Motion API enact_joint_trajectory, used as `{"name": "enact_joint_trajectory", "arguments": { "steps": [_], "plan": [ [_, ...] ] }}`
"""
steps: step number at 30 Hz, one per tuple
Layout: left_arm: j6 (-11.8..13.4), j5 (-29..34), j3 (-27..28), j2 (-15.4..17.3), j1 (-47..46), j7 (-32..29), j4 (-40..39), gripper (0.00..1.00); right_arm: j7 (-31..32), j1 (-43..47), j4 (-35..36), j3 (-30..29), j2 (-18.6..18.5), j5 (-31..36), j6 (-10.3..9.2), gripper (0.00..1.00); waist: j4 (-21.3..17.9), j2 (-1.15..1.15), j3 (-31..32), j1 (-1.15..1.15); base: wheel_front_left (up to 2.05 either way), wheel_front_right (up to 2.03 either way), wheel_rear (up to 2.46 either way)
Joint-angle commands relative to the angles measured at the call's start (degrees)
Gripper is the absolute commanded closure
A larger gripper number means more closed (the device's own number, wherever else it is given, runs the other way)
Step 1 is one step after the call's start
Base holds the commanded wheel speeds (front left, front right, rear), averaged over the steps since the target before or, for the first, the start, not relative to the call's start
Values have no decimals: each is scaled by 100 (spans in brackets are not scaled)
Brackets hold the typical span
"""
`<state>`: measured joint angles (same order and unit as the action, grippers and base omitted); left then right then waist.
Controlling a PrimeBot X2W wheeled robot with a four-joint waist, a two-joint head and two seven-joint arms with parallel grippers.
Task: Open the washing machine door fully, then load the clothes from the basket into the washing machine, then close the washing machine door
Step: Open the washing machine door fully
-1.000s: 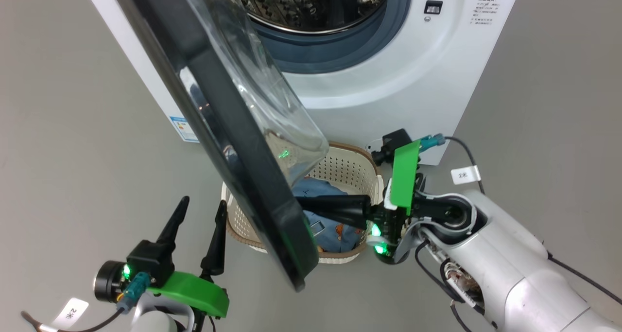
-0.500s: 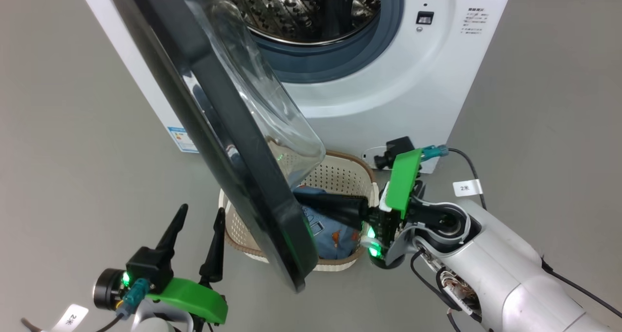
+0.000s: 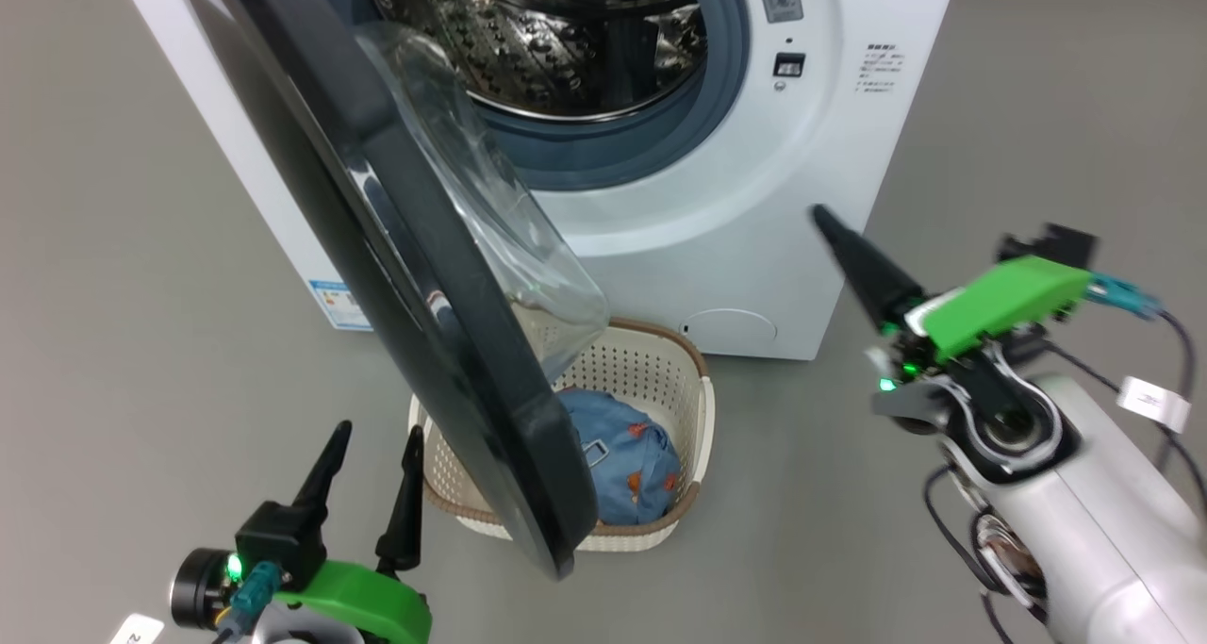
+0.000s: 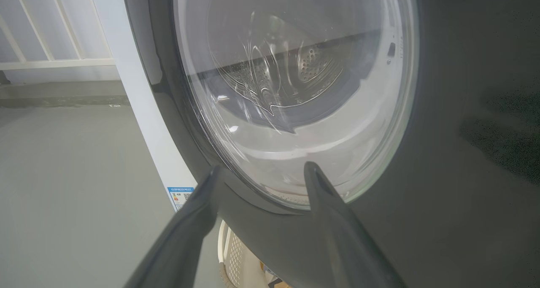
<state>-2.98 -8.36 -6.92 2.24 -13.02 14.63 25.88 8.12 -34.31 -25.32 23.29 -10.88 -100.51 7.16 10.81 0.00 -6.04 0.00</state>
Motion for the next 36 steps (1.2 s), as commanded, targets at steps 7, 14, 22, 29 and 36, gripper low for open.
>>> {"name": "enact_joint_trajectory", "arguments": {
  "steps": [7, 14, 22, 29, 36],
  "plan": [
    [38, 59, 221, 158, 81, 37, -58, 0, -1221, 645, 454, -143, -417, 1040, 33, 0, -157, 0, 262, 0, 0, 0, 0],
    [72, 59, 227, 201, 285, 37, -47, 0, -2235, 1224, 196, -129, -959, 2783, 33, 0, -305, 0, 547, 0, 0, 0, 0],
    [120, 29, 225, 239, 473, 37, -86, 0, -2310, 2042, 166, -1366, -739, 5792, 33, 0, -456, 0, 708, 0, 0, 0, 0],
    [141, -16, 191, 236, 547, 37, -86, 0, -2246, 2937, 669, -2049, -175, 7404, 33, 0, -565, 0, 736, 0, 0, 0, 0],
    [175, -59, 198, 257, 623, 37, -99, 0, -1890, 3696, 1528, -2449, 309, 8409, 33, 0, -633, 0, 728, 0, 0, 0, 0]
  ]
}}
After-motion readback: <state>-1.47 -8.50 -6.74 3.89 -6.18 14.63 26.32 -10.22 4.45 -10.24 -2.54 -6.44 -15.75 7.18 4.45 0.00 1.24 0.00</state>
